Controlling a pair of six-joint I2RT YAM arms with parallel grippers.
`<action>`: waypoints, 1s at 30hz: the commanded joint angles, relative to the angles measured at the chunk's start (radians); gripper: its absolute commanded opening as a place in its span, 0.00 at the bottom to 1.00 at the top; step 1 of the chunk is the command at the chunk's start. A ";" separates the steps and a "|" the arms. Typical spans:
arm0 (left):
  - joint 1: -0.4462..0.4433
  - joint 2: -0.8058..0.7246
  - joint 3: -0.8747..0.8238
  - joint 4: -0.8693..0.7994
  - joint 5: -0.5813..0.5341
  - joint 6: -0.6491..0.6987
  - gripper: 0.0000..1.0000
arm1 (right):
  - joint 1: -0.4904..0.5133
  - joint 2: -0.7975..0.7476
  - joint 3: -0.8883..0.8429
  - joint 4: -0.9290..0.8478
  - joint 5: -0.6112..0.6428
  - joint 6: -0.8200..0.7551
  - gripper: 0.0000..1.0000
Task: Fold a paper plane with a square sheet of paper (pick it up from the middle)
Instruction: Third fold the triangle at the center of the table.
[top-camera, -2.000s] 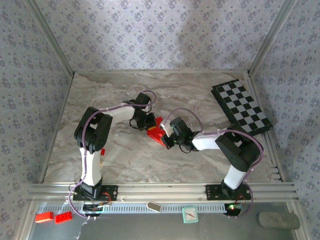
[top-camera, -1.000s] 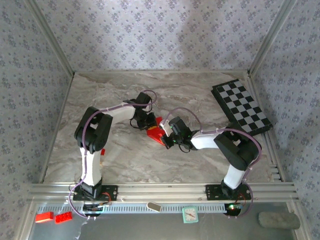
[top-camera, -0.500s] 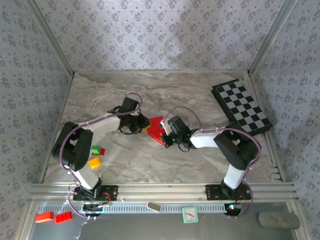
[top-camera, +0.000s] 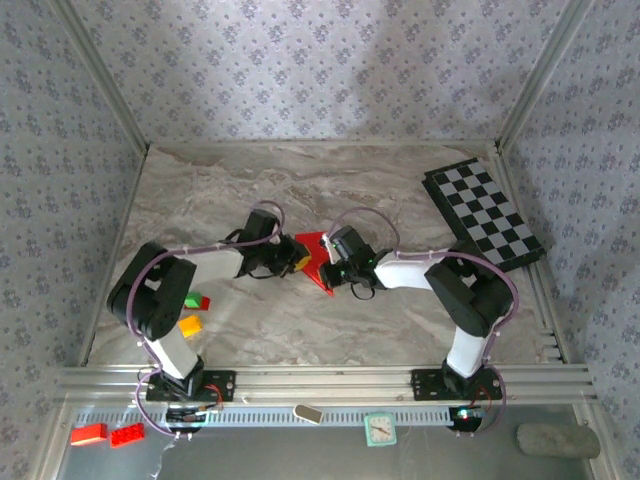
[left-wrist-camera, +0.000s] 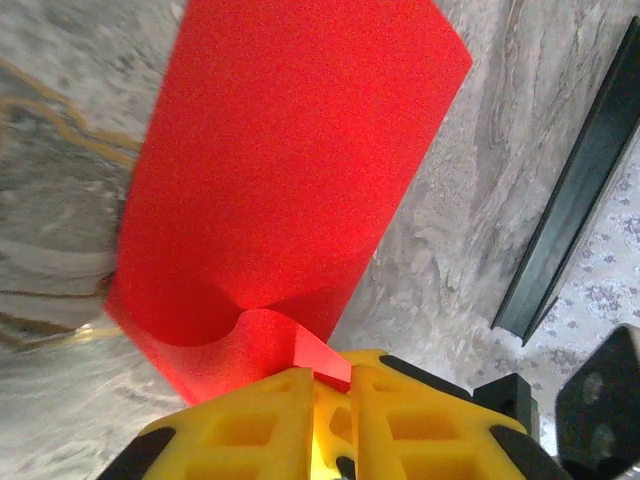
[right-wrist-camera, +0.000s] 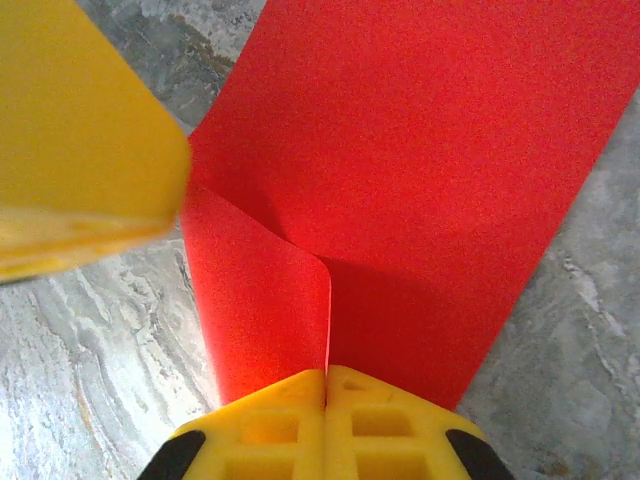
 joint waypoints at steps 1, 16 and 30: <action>-0.014 0.035 0.000 0.076 0.034 -0.033 0.16 | -0.001 0.021 0.017 -0.071 0.000 0.027 0.04; -0.040 0.033 -0.040 0.016 0.008 -0.005 0.14 | -0.010 0.034 0.036 -0.103 0.000 0.029 0.04; -0.039 0.080 -0.032 -0.002 -0.006 0.022 0.13 | -0.012 0.045 0.045 -0.118 0.002 0.033 0.04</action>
